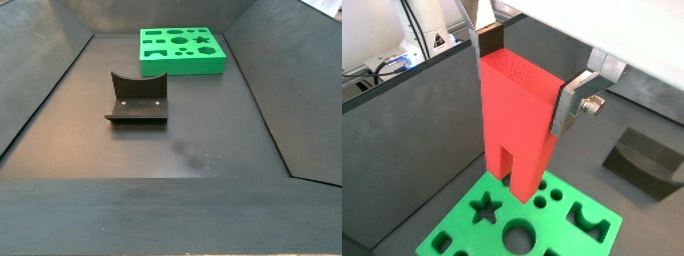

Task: Pick up the double-square object. Move up. Move to above the board. Insert the double-square object.
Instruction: Insert the double-square object.

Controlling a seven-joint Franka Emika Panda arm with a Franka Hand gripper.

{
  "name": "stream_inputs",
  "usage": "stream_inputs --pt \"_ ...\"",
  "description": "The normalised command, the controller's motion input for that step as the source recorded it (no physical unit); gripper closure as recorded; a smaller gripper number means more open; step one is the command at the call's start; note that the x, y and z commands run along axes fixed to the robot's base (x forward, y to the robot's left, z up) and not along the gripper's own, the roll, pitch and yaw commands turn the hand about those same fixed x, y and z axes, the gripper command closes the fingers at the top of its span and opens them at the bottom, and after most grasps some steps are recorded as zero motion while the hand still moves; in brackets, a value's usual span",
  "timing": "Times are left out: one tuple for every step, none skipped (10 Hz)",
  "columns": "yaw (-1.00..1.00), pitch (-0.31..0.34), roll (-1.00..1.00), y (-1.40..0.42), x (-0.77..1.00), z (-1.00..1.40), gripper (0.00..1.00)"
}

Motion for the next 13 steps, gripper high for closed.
stream_inputs --pt "-0.03 -0.167 -0.01 0.0 0.0 -0.11 1.0" --pt "0.0 -0.313 0.0 0.0 0.13 -0.21 1.0" --pt "0.0 -0.399 0.07 0.0 0.41 -0.24 1.0" --pt "0.08 -0.451 0.03 0.0 0.56 -0.1 1.0" --pt "0.19 -0.481 0.0 0.11 0.5 -0.03 1.0" --pt "0.27 -0.459 0.0 0.03 0.43 -0.04 1.0" --pt "0.3 -0.433 0.01 0.0 0.41 -0.01 1.0" --pt "0.33 -0.326 0.08 -0.02 0.45 0.0 1.0" --pt "0.33 -0.253 0.1 0.0 0.49 -0.03 1.0" --pt "0.3 -0.06 0.3 -0.04 0.56 -0.13 1.0" --pt "0.24 0.0 0.41 -0.17 0.61 -0.27 1.0" --pt "0.19 0.029 0.43 -0.26 0.67 -0.36 1.0" --pt "0.1 0.103 0.32 -0.44 0.61 -0.54 1.0"
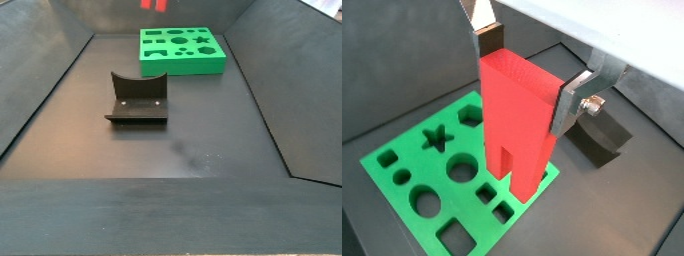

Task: Pick up the double-square object. Move up. Move to above the board. Insert the double-square object.
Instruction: Insert the double-square object.

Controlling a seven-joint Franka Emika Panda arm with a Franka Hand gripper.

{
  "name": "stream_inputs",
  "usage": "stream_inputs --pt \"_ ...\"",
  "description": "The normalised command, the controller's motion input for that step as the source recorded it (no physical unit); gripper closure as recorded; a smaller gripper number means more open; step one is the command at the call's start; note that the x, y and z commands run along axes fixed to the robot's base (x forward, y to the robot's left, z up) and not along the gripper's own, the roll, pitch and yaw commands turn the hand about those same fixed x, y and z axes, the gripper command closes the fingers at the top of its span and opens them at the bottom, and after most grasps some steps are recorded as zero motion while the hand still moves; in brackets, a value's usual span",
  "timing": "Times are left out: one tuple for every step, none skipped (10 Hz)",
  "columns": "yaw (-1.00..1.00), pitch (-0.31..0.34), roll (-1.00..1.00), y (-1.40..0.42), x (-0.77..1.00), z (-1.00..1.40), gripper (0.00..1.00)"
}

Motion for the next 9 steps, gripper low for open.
stream_inputs --pt "0.0 -0.07 0.0 -0.04 0.0 -0.06 1.0" --pt "0.0 0.0 0.06 0.0 0.0 -0.15 1.0" --pt "0.0 0.124 0.24 -0.07 0.35 -0.55 1.0" --pt "0.0 0.186 0.31 0.0 0.41 -0.52 1.0" --pt "0.0 0.186 0.3 -0.17 0.2 -0.54 1.0" --pt "0.0 0.13 0.0 0.0 0.11 -0.07 1.0" --pt "0.0 0.001 0.0 0.04 -0.01 0.0 1.0" --pt "0.02 0.0 0.16 -0.15 -0.12 -0.57 1.0" --pt "0.06 0.0 0.19 -0.27 -0.23 -0.69 1.0"
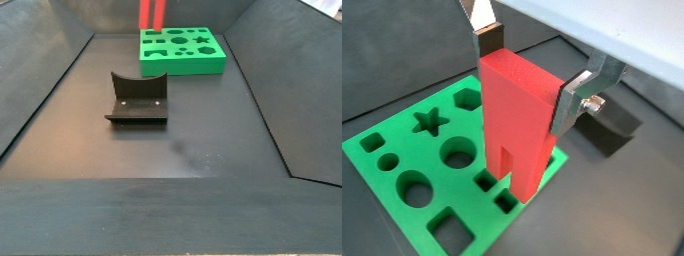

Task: Pick up the double-square object. Move up. Move to above the board. Insert the double-square object.
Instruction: Insert the double-square object.

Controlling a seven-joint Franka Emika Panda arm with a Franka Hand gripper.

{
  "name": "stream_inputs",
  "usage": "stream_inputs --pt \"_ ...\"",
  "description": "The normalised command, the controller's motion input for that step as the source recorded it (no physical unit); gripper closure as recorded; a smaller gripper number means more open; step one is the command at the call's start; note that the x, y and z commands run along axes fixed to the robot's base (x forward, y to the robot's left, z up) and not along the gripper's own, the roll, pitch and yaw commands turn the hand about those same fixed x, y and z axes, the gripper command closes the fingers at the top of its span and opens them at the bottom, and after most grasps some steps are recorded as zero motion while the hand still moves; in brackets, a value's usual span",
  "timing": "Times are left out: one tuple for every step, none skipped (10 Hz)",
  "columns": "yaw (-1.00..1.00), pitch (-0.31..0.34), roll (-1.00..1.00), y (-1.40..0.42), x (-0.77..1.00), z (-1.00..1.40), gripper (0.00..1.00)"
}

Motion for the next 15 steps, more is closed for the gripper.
stream_inputs --pt "0.11 -0.04 0.02 -0.19 -0.1 -0.38 1.0" --pt "0.03 -0.03 -0.05 0.0 -0.01 0.0 1.0" --pt "0.0 -0.043 -0.03 -0.05 0.0 -0.17 1.0" --pt "0.08 -0.02 0.0 -0.04 0.12 -0.41 1.0" --pt "0.13 -0.013 0.0 -0.05 0.17 -0.47 1.0" --pt "0.08 -0.017 0.0 -0.03 0.22 -0.41 1.0" --pt "0.0 -0.003 -0.01 0.0 0.09 -0.18 1.0" --pt "0.06 0.001 0.12 0.0 -0.03 -0.3 1.0" --pt "0.25 0.09 0.34 0.0 -0.1 -0.47 1.0" --pt "0.31 0.089 0.35 0.0 -0.11 -0.45 1.0" --pt "0.28 0.073 0.29 -0.04 0.0 -0.59 1.0" --pt "0.22 0.076 0.22 -0.07 0.02 -0.73 1.0" --pt "0.14 0.074 0.2 -0.11 0.07 -0.79 1.0" --pt "0.12 0.099 0.22 -0.11 0.12 -0.73 1.0" --pt "0.0 0.17 0.19 -0.06 0.2 -0.73 1.0"
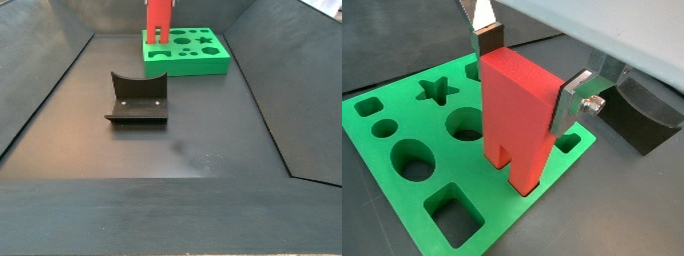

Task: Pick up the double-square object. Move up. Move to above the board. Insert the double-square object.
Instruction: Insert the double-square object.

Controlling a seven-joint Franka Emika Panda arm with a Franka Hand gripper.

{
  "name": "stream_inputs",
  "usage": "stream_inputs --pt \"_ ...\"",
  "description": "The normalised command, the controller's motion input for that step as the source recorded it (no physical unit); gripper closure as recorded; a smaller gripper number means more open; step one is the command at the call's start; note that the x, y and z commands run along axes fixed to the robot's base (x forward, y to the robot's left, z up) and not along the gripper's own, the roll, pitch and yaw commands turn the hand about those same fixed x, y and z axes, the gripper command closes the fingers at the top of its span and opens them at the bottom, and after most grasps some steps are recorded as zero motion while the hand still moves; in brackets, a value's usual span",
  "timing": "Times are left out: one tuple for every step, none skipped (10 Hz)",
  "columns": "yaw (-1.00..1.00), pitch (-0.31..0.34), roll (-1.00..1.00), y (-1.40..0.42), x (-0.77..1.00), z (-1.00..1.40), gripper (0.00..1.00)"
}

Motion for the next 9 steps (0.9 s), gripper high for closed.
stream_inputs --pt "0.0 0.19 0.19 -0.02 0.22 -0.69 1.0" --pt "0.0 0.244 0.22 0.0 0.13 -0.3 1.0" --pt "0.0 0.287 0.27 -0.04 0.3 -0.43 1.0" --pt "-0.03 0.223 0.25 -0.23 0.45 -0.6 1.0" --pt "-0.15 0.29 0.19 -0.17 0.58 -0.54 1.0" --pt "0.0 0.144 0.13 0.0 0.18 -0.84 1.0" --pt "0.0 0.023 0.15 -0.18 0.01 0.0 1.0" --pt "0.0 0.0 0.08 -0.09 0.0 0.0 1.0" --pt "0.0 0.0 0.0 0.0 0.0 0.0 1.0"
